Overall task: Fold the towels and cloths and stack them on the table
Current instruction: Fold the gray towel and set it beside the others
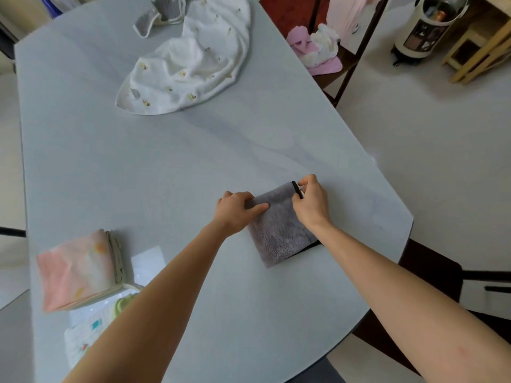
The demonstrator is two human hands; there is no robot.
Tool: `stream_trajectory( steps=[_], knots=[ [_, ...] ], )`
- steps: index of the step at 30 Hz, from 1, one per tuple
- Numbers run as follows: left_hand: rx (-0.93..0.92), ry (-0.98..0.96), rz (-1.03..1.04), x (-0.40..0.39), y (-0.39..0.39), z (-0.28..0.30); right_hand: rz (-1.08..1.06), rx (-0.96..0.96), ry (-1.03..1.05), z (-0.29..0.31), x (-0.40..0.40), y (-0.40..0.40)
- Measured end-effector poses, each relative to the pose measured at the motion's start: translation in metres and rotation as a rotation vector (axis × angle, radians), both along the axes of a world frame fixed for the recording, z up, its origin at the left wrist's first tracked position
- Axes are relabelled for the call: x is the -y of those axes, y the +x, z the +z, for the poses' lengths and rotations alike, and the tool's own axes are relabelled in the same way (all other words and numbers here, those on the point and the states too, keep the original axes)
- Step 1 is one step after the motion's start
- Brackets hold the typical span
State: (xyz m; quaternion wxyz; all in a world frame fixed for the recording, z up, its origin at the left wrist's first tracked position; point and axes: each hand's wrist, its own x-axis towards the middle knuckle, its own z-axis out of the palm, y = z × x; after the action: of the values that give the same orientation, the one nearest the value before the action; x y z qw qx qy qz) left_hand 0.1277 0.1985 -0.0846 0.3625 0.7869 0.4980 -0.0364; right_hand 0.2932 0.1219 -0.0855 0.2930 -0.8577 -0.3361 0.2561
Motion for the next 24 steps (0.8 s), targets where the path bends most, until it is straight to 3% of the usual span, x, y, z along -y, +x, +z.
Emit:
stream_trajectory(
  steps=[4, 9, 15, 19, 24],
  knots=[
    [-0.091, 0.063, -0.047, 0.001, 0.005, -0.002, -0.001, 0.024, -0.021, -0.006, 0.002, -0.006],
    [-0.104, 0.013, 0.024, 0.003, 0.011, -0.008, -0.038, 0.055, -0.345, -0.01, -0.002, -0.012],
    [0.024, -0.112, 0.104, 0.008, 0.006, -0.012, -0.068, -0.379, -0.269, -0.02, -0.004, -0.006],
    [0.238, -0.326, 0.172, 0.017, -0.009, -0.003, -0.001, -0.641, -0.172, -0.004, 0.017, 0.005],
    [0.349, -0.454, -0.062, 0.02, -0.025, 0.033, 0.161, -0.725, -0.045, 0.027, 0.033, 0.019]
  ],
)
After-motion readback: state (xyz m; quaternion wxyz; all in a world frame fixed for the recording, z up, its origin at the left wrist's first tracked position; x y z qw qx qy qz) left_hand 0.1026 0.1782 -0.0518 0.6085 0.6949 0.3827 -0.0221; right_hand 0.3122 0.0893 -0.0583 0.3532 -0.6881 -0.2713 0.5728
